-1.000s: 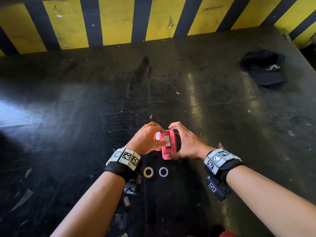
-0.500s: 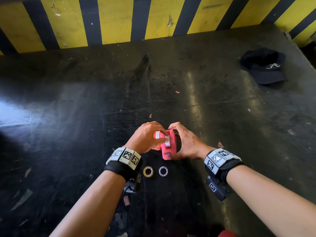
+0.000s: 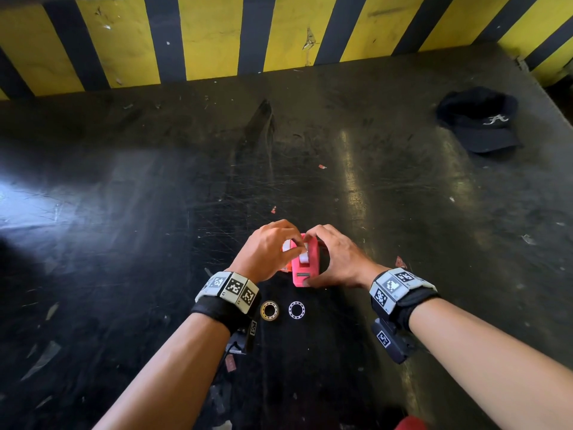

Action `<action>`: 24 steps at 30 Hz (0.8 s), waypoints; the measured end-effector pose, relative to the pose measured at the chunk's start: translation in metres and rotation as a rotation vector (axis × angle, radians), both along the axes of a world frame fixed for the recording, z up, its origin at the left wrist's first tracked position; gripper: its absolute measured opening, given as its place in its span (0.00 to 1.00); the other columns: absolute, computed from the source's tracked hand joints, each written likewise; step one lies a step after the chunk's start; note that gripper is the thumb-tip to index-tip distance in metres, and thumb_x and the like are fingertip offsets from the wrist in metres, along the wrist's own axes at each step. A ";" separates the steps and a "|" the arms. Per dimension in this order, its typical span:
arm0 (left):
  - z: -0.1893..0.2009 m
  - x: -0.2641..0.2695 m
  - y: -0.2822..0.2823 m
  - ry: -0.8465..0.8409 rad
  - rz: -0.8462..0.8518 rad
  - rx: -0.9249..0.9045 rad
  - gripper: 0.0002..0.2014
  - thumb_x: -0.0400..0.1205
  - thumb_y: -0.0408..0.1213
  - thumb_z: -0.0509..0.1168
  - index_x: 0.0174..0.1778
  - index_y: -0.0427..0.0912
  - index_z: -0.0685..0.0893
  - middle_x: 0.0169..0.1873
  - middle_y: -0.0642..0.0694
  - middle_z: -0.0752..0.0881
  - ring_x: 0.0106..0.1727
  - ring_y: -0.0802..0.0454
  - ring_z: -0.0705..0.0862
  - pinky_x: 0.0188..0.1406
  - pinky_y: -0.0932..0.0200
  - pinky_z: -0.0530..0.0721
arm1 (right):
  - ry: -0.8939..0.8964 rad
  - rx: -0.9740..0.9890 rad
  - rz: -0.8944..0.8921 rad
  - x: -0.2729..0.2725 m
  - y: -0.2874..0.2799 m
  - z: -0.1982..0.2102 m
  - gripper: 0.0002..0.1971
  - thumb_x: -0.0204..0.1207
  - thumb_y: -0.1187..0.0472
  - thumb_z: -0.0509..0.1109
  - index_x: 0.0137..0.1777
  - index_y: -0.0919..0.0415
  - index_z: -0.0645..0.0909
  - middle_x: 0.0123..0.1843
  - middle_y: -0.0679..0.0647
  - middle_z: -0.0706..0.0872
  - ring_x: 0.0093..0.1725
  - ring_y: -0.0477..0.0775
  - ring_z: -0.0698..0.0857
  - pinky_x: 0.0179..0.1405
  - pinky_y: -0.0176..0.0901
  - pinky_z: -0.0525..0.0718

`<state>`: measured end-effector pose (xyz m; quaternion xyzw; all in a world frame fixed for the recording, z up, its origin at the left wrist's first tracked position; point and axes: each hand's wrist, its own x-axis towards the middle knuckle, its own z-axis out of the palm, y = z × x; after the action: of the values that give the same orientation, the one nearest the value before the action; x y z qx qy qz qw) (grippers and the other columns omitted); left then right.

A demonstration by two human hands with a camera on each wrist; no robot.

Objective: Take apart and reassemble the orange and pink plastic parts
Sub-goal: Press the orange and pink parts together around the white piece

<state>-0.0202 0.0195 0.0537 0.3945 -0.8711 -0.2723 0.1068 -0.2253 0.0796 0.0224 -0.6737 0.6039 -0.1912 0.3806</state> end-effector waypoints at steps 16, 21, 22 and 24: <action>-0.001 0.010 0.025 -0.009 -0.061 0.005 0.06 0.85 0.43 0.72 0.48 0.48 0.94 0.67 0.54 0.82 0.65 0.53 0.79 0.64 0.57 0.81 | 0.046 0.060 -0.029 -0.001 -0.007 -0.001 0.41 0.51 0.40 0.92 0.62 0.41 0.75 0.62 0.43 0.79 0.61 0.46 0.82 0.56 0.40 0.80; -0.005 0.013 0.033 0.005 -0.079 -0.077 0.05 0.82 0.43 0.75 0.45 0.49 0.95 0.65 0.51 0.85 0.64 0.48 0.82 0.61 0.49 0.86 | 0.025 0.079 -0.048 -0.003 -0.009 -0.002 0.40 0.51 0.43 0.91 0.63 0.43 0.77 0.61 0.46 0.81 0.60 0.47 0.82 0.50 0.29 0.76; -0.007 0.013 0.034 0.010 -0.079 -0.097 0.04 0.81 0.43 0.76 0.44 0.49 0.95 0.65 0.51 0.85 0.64 0.47 0.83 0.60 0.47 0.88 | 0.026 0.087 -0.045 -0.003 -0.010 -0.001 0.41 0.50 0.42 0.92 0.64 0.44 0.77 0.61 0.46 0.81 0.60 0.47 0.83 0.50 0.29 0.76; -0.011 0.014 0.034 0.012 -0.087 -0.126 0.04 0.80 0.44 0.77 0.44 0.50 0.96 0.65 0.50 0.86 0.65 0.46 0.83 0.58 0.44 0.89 | 0.032 0.110 -0.041 -0.004 -0.012 -0.001 0.43 0.48 0.40 0.92 0.64 0.43 0.77 0.62 0.45 0.81 0.61 0.47 0.83 0.55 0.36 0.80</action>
<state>-0.0062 0.0539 0.0432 0.3470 -0.9022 -0.2236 0.1246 -0.2290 0.0674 0.0215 -0.6424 0.6332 -0.1546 0.4032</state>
